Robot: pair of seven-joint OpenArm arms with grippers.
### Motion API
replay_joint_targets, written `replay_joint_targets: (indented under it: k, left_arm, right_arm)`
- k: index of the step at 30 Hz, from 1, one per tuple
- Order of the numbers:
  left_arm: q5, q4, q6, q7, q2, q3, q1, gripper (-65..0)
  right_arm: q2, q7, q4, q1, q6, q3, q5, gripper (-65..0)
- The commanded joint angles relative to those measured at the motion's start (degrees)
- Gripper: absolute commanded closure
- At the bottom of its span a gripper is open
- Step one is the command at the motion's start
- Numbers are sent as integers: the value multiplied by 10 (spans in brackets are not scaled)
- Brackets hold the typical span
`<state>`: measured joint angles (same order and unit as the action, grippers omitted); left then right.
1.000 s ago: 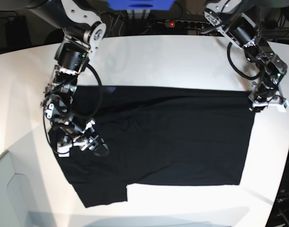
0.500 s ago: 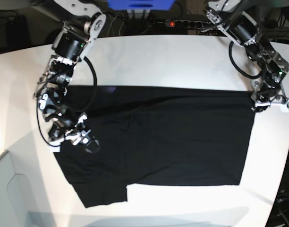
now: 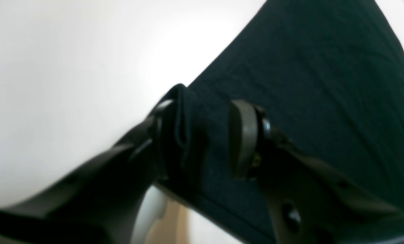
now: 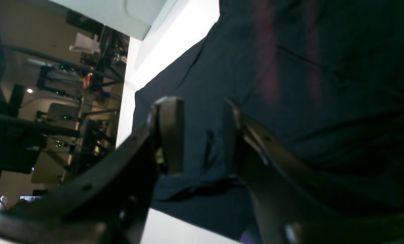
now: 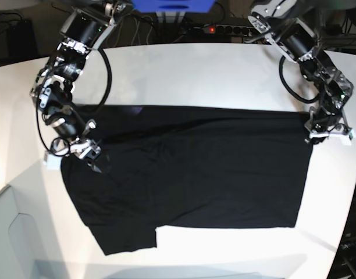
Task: Fold the T-shirt properly
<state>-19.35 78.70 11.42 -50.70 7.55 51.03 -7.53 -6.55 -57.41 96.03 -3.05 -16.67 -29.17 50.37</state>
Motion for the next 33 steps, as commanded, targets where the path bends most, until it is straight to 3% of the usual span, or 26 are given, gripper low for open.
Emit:
replay_joint_targets:
  k: [1, 7, 14, 22, 28, 33]
  left_arm:
    - [-6, 9, 3, 10, 7, -1, -13, -215]
    - [-6, 9, 1, 7, -4, -2, -13, -95]
    - [-6, 9, 1, 7, -5, -2, -13, -6]
    - [-6, 9, 1, 12, -6, 4, -14, 0]
    - [-21, 9, 0, 11, -21, 71, -40, 0]
    - [-24, 9, 0, 10, -21, 77, -46, 0]
  right_arm:
    - [1, 7, 10, -7, -4, 1, 14, -199]
    - [1, 7, 10, -1, -4, 2, 14, -199]
    - [1, 7, 10, 1, -4, 2, 14, -199]
    - [1, 7, 10, 1, -4, 2, 14, -199]
    - [1, 7, 8, 2, -4, 2, 14, -199]
    - [1, 7, 5, 14, -4, 2, 14, -199]
